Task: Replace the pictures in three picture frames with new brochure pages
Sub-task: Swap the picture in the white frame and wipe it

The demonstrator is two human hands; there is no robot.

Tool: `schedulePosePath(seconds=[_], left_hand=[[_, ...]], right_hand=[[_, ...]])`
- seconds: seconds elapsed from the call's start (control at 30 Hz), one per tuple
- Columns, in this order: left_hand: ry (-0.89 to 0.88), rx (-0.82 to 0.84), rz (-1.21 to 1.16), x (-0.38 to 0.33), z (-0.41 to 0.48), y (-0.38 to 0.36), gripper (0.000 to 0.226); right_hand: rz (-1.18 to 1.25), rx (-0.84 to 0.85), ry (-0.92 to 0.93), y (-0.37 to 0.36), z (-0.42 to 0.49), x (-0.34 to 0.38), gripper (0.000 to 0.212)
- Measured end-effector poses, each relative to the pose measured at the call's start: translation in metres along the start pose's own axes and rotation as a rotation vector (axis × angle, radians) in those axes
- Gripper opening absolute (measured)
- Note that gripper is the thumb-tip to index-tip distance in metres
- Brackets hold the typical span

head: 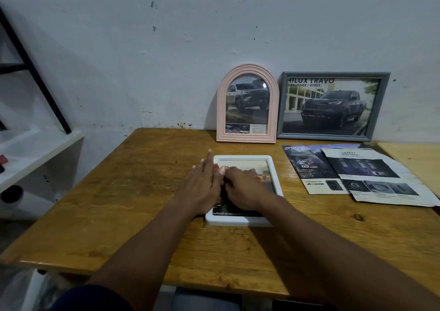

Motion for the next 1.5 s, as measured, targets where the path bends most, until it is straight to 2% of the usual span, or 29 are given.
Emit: schedulePosePath(seconds=[0.13,0.3,0.4,0.5,0.57,0.63,0.7,0.77,0.87,0.93,1.03,1.17,1.23,1.37,1.43,1.5], left_hand=[[-0.036,-0.039,0.044,-0.003,-0.001,0.001,0.067],[-0.027,0.041,0.084,0.004,0.004,-0.01,0.064],[-0.018,0.041,0.096,0.003,0.006,-0.01,0.067],[-0.02,0.021,0.048,0.005,0.007,-0.01,0.071],[-0.005,0.019,-0.004,0.008,0.009,-0.011,0.069],[0.003,0.019,-0.045,0.01,0.01,-0.01,0.072],[0.024,0.027,-0.07,0.011,0.01,-0.011,0.07],[0.034,0.032,-0.066,0.012,0.01,-0.011,0.07],[0.031,0.032,-0.03,0.01,0.007,-0.012,0.072],[0.035,0.029,-0.023,0.009,0.005,-0.012,0.072],[0.031,0.019,-0.004,0.005,0.002,-0.01,0.072],[0.02,0.007,0.03,0.004,0.003,-0.008,0.073],[0.0,0.001,0.028,0.004,0.005,-0.008,0.078],[-0.058,-0.013,0.04,0.0,0.006,-0.008,0.065],[-0.06,-0.008,0.043,-0.001,0.005,-0.007,0.064],[-0.066,-0.004,0.053,-0.003,0.004,-0.007,0.063]], right_hand=[[-0.1,0.096,0.044,0.008,-0.016,-0.022,0.038],[-0.336,0.045,-0.142,0.015,-0.045,-0.041,0.047],[-0.352,0.063,-0.277,0.003,-0.055,-0.033,0.065],[-0.312,0.043,-0.323,-0.015,-0.05,-0.01,0.075],[-0.266,-0.005,-0.25,-0.023,-0.042,0.005,0.073],[-0.191,-0.047,-0.126,-0.021,-0.035,0.017,0.061],[-0.066,-0.012,-0.063,-0.015,-0.036,0.017,0.047],[-0.037,0.053,-0.029,-0.007,-0.043,0.007,0.042],[-0.15,0.106,-0.022,0.006,-0.059,-0.013,0.046],[-0.21,0.115,-0.083,0.012,-0.073,-0.026,0.047],[-0.34,0.036,-0.153,0.013,-0.089,-0.026,0.05],[-0.336,-0.03,-0.253,-0.014,-0.086,0.001,0.071],[-0.309,-0.074,-0.214,-0.019,-0.081,0.017,0.064],[-0.126,-0.2,-0.034,-0.012,-0.076,0.023,0.022],[-0.002,-0.179,0.056,-0.007,-0.077,0.013,0.016],[0.002,-0.121,0.16,-0.001,-0.082,0.005,0.016]])
Point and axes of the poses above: each hand's wrist, its own z-axis towards the middle knuckle, its own y-axis out of the back of the hand, x = y × z, the point moved 7 cm from there along z, towards the middle knuckle, and after that the axes turned 6 degrees about -z, right-handed, at the moved point
